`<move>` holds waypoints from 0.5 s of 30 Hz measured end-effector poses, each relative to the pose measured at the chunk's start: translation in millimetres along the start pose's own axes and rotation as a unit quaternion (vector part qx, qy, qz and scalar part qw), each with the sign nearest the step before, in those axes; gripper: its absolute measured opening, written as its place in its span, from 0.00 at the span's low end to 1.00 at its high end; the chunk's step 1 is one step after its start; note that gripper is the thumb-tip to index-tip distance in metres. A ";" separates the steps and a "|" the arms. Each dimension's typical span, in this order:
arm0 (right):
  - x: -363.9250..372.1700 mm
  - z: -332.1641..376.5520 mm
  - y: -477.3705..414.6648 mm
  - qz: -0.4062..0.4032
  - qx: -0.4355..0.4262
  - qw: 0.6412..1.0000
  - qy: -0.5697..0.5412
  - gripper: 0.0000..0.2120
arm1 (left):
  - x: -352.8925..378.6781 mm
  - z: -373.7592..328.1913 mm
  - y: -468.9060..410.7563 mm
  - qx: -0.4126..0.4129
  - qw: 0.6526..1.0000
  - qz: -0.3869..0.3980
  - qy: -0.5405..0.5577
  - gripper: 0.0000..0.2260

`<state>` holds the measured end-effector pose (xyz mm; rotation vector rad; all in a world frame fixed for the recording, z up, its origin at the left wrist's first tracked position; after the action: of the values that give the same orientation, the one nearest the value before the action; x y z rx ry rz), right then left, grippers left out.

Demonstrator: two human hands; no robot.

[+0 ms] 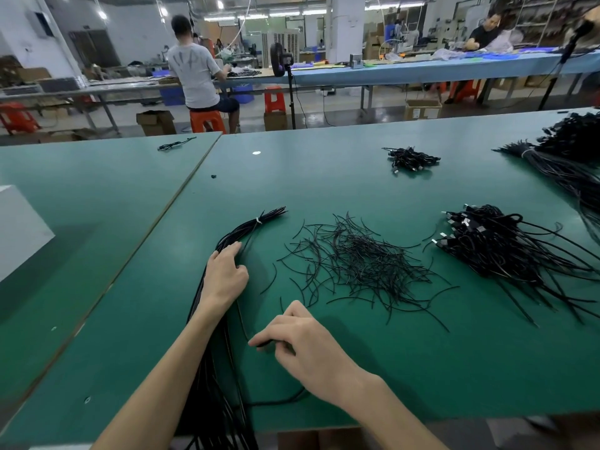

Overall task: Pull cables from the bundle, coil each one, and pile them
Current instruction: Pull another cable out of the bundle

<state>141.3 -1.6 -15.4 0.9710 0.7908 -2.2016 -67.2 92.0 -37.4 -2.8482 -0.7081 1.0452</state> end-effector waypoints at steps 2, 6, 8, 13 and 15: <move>-3.9 -3.0 0.9 -0.013 0.002 1.000 -0.008 0.19 | -0.9 1.3 0.4 -0.003 1.000 -0.003 0.016 0.29; -9.0 -1.9 1.7 -0.029 -0.003 0.999 -0.024 0.17 | -1.4 -1.5 1.2 0.001 1.000 0.001 0.005 0.32; -10.4 -3.0 1.8 -0.031 0.003 0.999 -0.036 0.15 | -0.9 -4.8 2.0 0.014 1.000 0.003 -0.006 0.33; -18.8 -7.9 4.3 -0.063 0.037 0.994 -0.081 0.13 | -0.9 -2.5 0.2 0.036 0.999 0.001 -0.015 0.30; -25.1 -12.0 6.3 -0.093 0.067 0.986 -0.117 0.14 | -2.5 -0.8 0.5 0.030 0.999 -0.015 0.000 0.28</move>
<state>164.9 9.9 -4.1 0.7044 0.6541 -2.5015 -68.2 90.6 -35.4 -2.7792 -0.7036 1.0436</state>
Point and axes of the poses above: each hand's wrist, its own y-axis away from the middle knuckle, its own x-axis out of the palm, z = x × y, the point moved 6 cm from there along -y, towards the middle knuckle, and after that the axes turned 12 degrees about y, right-handed, at the moved point
